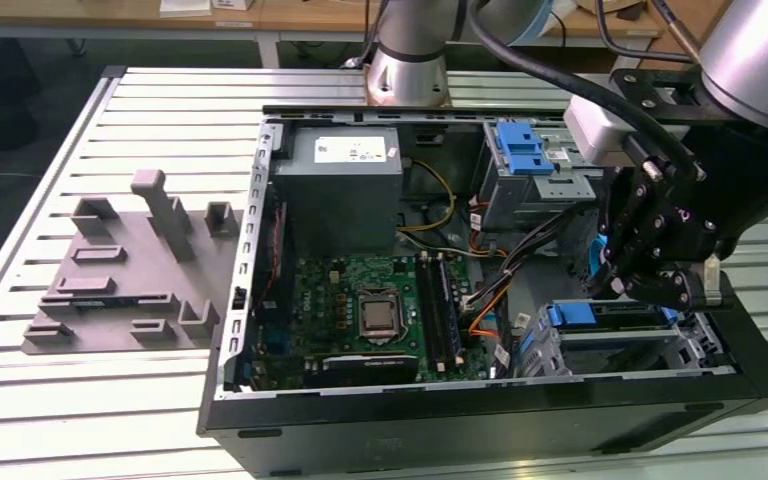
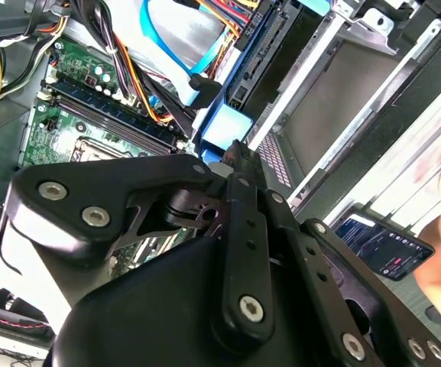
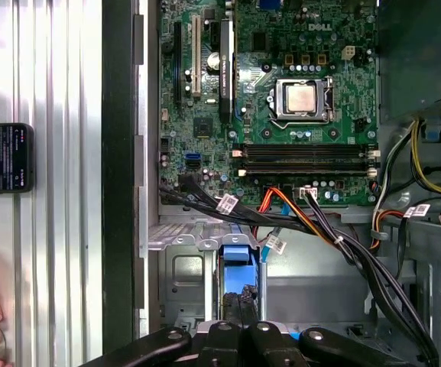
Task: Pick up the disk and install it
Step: 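Insert the first disk wire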
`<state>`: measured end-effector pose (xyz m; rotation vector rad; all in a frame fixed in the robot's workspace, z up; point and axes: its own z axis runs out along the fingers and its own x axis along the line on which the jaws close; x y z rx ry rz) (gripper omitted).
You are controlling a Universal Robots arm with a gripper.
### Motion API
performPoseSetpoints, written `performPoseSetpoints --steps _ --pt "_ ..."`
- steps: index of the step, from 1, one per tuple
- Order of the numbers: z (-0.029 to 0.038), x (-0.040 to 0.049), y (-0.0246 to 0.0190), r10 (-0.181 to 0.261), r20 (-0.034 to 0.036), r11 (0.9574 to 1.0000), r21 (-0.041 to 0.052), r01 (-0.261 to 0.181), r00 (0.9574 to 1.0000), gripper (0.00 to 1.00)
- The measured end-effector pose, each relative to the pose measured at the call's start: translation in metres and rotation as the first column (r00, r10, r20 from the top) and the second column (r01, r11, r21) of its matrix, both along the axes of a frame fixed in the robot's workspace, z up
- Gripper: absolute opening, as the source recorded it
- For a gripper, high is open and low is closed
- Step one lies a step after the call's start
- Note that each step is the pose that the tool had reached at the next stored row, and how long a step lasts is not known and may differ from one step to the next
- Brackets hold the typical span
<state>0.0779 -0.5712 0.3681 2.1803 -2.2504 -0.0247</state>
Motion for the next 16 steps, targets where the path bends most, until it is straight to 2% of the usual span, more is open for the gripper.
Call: performPoseSetpoints --steps 3,5,12,16 --pt "0.0 0.0 0.0 0.0 0.0 1.0 0.0 0.0 1.0 0.11" --pt "-0.0003 0.0032 -0.0001 0.0 0.0 1.0 0.0003 0.0 1.0 0.11" --pt "-0.0004 0.0321 0.0018 0.0 -0.0001 1.0 0.0001 0.0 1.0 0.11" --pt "-0.0006 0.041 0.0057 0.0 0.0 1.0 0.0001 0.0 1.0 0.11"
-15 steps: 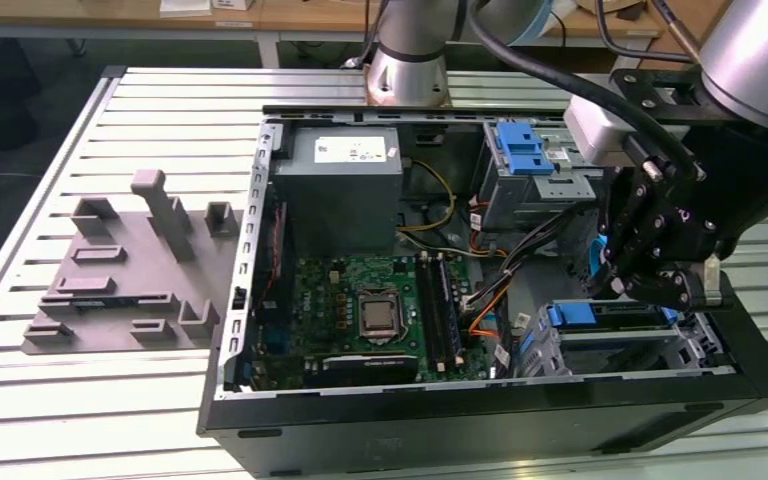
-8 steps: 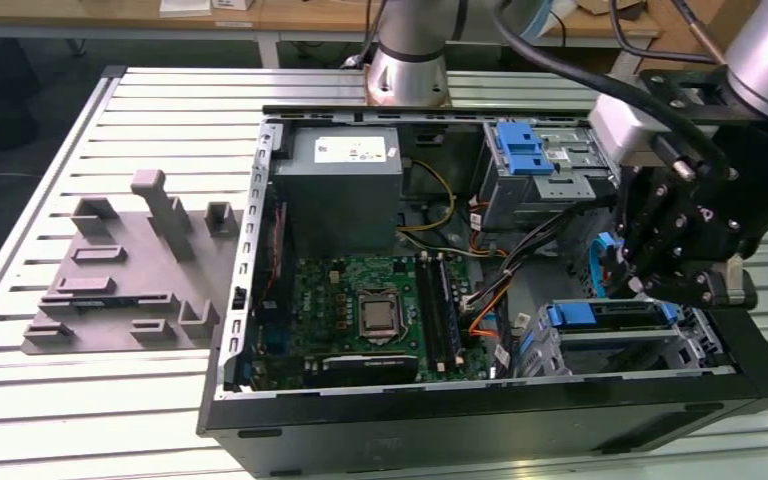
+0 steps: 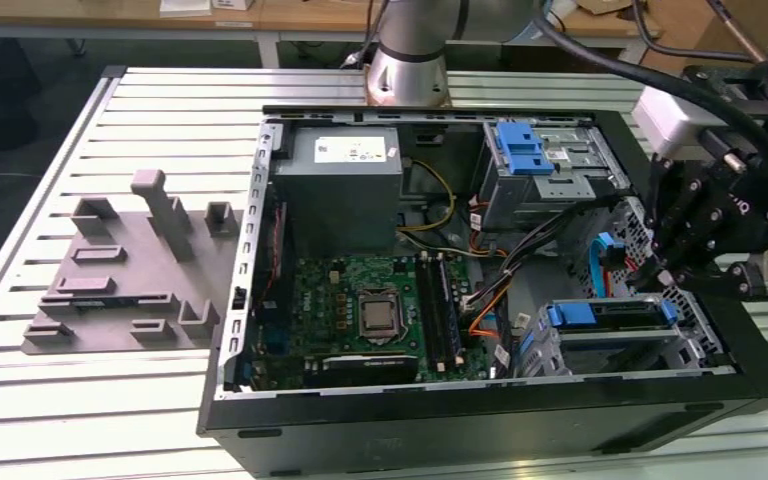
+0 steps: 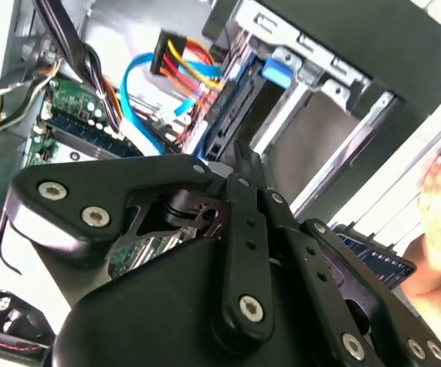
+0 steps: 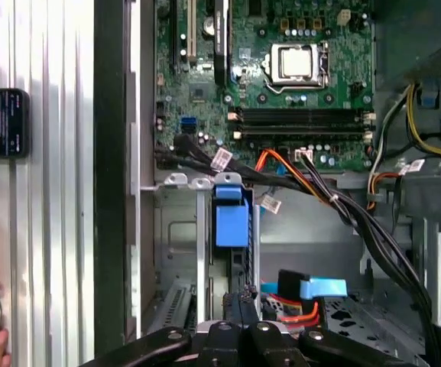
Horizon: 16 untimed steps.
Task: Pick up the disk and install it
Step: 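Insert the first disk wire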
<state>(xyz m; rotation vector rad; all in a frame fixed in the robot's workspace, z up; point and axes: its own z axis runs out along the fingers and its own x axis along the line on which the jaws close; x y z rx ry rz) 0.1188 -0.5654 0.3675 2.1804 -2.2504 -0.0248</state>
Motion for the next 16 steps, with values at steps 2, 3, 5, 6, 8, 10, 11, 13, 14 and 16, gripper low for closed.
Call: performPoseSetpoints --steps 2,3,5,6,8,10,11,13,14,16 --pt "-0.0005 0.0036 0.0037 0.0 0.0 1.0 -0.0001 0.0 1.0 0.11" --pt "-0.0011 0.0053 0.0057 0.0 0.0 1.0 -0.0001 0.0 1.0 0.11" --pt "-0.0034 0.0079 0.0094 0.0 0.0 1.0 0.0002 0.0 1.0 0.11" --pt "-0.0046 0.0082 0.0104 0.0 0.0 1.0 0.0002 0.0 1.0 0.11" --pt "-0.0062 0.0082 0.0116 0.0 0.001 1.0 0.0003 0.0 1.0 0.11" --pt "-0.0065 0.0083 0.0117 0.0 0.0026 1.0 0.0 0.0 1.0 0.11" --pt "-0.0066 0.0083 0.0117 0.0 0.0027 1.0 -0.0001 0.0 1.0 0.11" --pt "-0.0067 0.0082 0.0122 0.0 0.0032 1.0 -0.0002 0.0 1.0 0.17" --pt "-0.0069 0.0082 0.0128 0.0 0.0038 1.0 0.0 0.0 1.0 0.17" --pt "-0.0076 0.0082 0.0144 0.0 0.0049 1.0 -0.0001 0.0 1.0 0.24"
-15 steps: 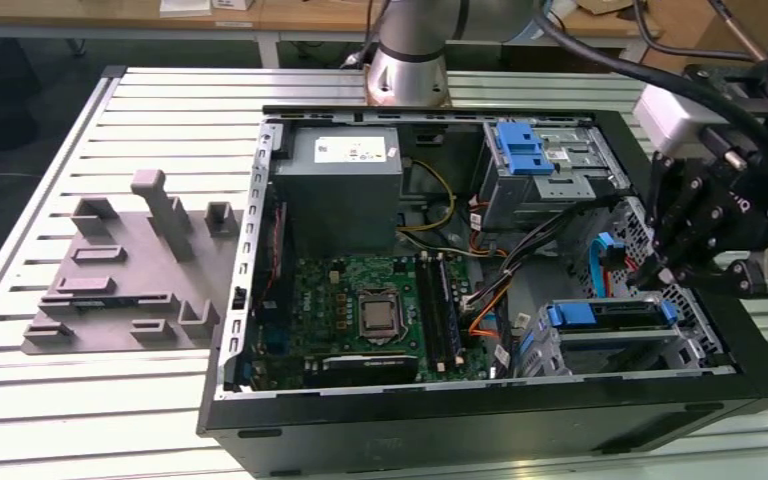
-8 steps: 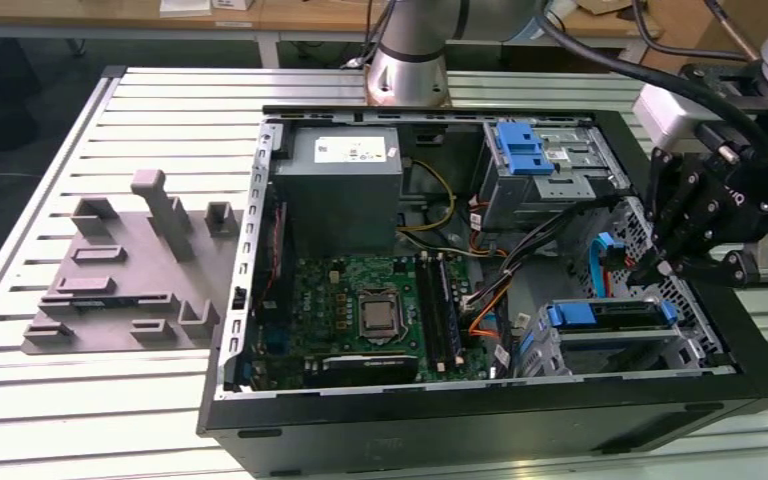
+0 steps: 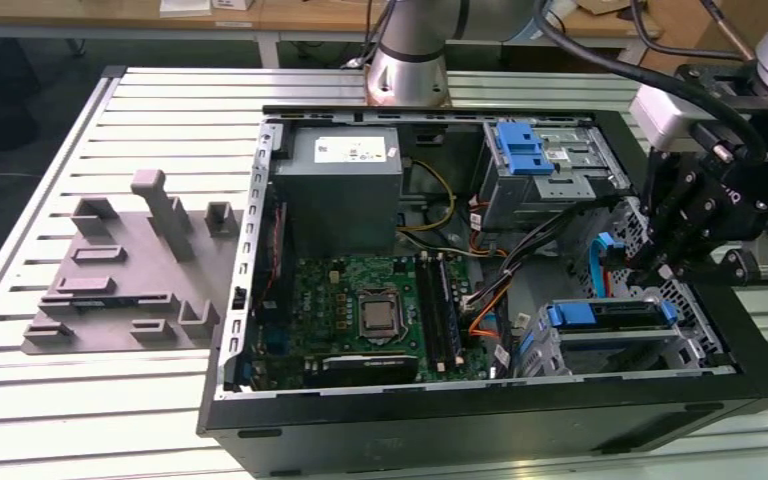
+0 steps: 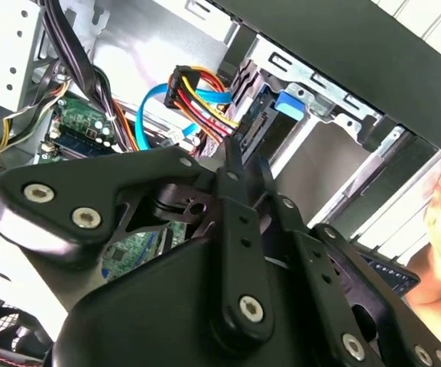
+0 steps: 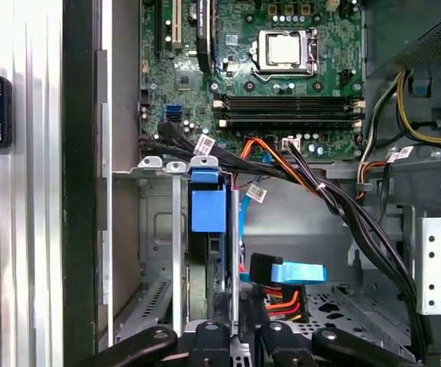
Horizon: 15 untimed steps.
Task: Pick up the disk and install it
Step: 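Insert the first disk wire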
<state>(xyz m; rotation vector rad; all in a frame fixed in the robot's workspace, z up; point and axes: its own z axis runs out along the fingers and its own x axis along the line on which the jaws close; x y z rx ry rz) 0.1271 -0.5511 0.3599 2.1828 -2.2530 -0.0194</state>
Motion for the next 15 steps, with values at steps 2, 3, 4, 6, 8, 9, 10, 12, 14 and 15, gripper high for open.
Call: performPoseSetpoints --steps 2,3,4,6,8,9,10,12,14,15 --pt "-0.0013 0.0 0.001 0.0 0.0012 1.0 0.0 0.0 1.0 0.24" --pt "-0.0022 0.0 0.0013 -0.001 0.002 1.0 0.0002 0.001 1.0 0.24" --pt "-0.0031 0.0 0.0016 -0.001 0.0031 1.0 0.0001 0.001 1.0 0.24" --pt "-0.0051 0.0 0.002 -0.002 0.0061 1.0 0.0 0.002 1.0 0.24" --pt "-0.0069 0.0 0.0022 -0.003 0.0089 1.0 0.0 0.003 1.0 0.24" --pt "-0.0078 0.0 0.0022 -0.004 0.0102 1.0 0.0 0.004 0.9999 0.24" --pt "-0.0086 0.0 0.0023 -0.004 0.0114 1.0 0.0 0.004 0.9999 0.24" --pt "-0.0097 0.0 0.0024 -0.004 0.0131 1.0 -0.0001 0.004 0.9999 0.24" --pt "-0.0098 0.0 0.0024 -0.005 0.0134 1.0 -0.0002 0.005 0.9999 0.22" --pt "-0.0099 0.0 0.0024 -0.005 0.0135 1.0 -0.0002 0.005 0.9999 0.22"
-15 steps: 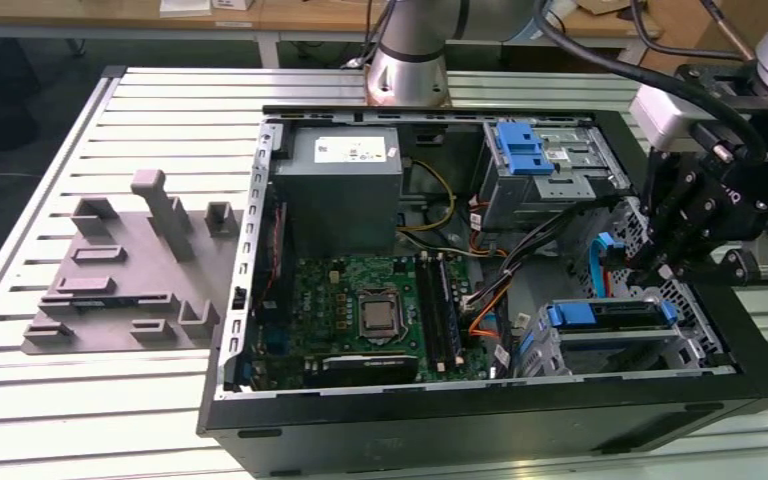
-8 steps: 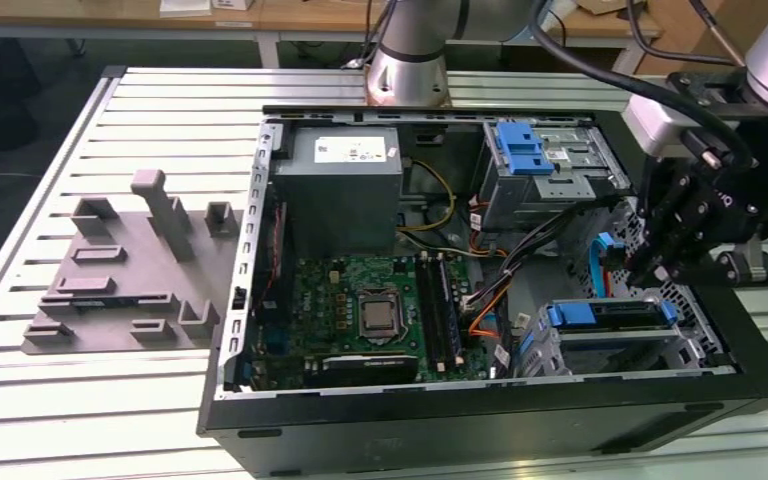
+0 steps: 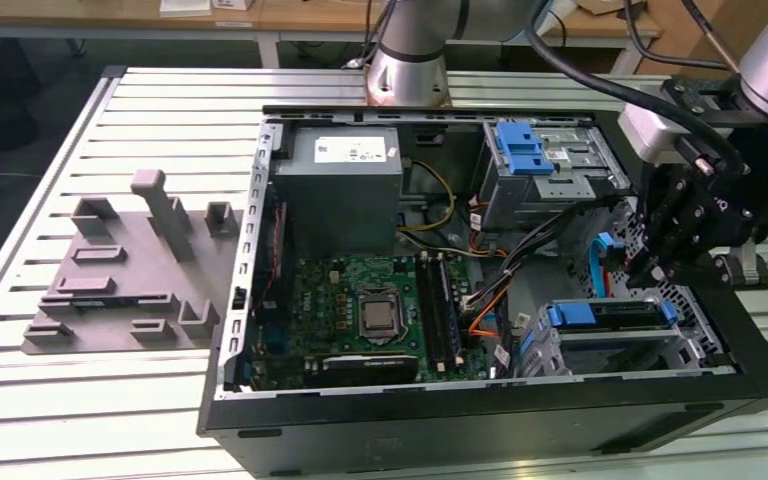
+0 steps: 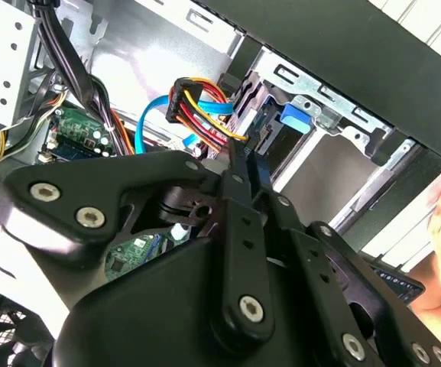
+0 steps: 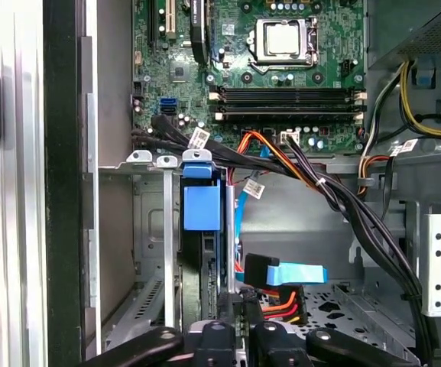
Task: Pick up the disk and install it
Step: 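Insert the first disk wire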
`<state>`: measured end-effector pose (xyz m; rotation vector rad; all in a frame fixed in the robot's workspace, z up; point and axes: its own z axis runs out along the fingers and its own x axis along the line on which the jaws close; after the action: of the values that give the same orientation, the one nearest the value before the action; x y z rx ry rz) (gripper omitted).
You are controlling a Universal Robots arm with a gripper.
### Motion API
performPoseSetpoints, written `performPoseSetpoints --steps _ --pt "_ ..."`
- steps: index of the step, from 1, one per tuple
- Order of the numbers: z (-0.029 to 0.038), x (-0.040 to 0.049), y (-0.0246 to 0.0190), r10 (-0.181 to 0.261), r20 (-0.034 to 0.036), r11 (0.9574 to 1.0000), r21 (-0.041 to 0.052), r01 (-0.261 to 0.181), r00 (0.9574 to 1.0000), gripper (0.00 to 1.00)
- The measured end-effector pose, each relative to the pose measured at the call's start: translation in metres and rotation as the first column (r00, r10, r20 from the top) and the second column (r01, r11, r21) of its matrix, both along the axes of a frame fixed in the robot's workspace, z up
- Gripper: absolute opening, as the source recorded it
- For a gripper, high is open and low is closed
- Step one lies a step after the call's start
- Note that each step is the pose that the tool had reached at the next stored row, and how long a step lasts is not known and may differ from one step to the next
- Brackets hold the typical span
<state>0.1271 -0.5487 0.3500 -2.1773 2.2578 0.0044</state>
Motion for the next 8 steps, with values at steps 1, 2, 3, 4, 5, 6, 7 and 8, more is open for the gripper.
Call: performPoseSetpoints --steps 1,2,3,4,5,6,7,8 --pt "0.0 0.0 0.0 0.0 0.0 1.0 0.0001 0.0 1.0 0.16" --pt "-0.0001 0.0 0.0 0.0 0.0 1.0 0.0002 0.0 1.0 0.16" --pt "-0.0002 -0.0001 -0.0002 0.0 0.0 1.0 0.0003 0.0 1.0 0.16" --pt "-0.0003 -0.0004 -0.0007 0.0 0.0 1.0 0.0004 0.0 1.0 0.16" --pt "-0.0002 -0.0006 -0.0015 0.0 0.0 1.0 0.0003 0.0 1.0 0.16" --pt "-0.0001 -0.0006 -0.0027 0.0 0.0 1.0 0.0002 0.0 1.0 0.16" --pt "-0.0003 -0.0006 -0.0037 0.0 0.0 1.0 0.0001 0.0 1.0 0.16" --pt "-0.0009 -0.0006 -0.0039 0.0 0.0 1.0 0.0002 0.0 1.0 0.16"
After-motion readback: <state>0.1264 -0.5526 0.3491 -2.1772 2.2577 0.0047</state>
